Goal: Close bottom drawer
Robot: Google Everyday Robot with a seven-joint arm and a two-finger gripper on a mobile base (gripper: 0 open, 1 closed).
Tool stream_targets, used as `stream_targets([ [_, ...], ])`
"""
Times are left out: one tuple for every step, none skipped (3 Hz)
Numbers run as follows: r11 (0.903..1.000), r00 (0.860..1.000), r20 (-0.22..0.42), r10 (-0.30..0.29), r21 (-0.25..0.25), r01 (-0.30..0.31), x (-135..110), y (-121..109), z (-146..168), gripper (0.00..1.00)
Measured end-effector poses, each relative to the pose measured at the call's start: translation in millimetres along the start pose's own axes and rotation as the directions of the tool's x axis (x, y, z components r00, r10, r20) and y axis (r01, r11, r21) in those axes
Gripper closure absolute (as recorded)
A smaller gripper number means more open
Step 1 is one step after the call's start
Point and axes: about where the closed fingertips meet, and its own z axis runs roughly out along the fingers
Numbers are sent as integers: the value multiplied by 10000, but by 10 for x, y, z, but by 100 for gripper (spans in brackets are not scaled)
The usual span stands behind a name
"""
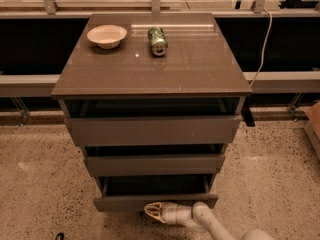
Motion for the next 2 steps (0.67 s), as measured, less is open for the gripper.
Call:
stream_targets([
  [9984,9995,-34,319,458,-317,15,-275,139,100],
  [9957,9982,-112,583,730,-574,57,-492,230,100],
])
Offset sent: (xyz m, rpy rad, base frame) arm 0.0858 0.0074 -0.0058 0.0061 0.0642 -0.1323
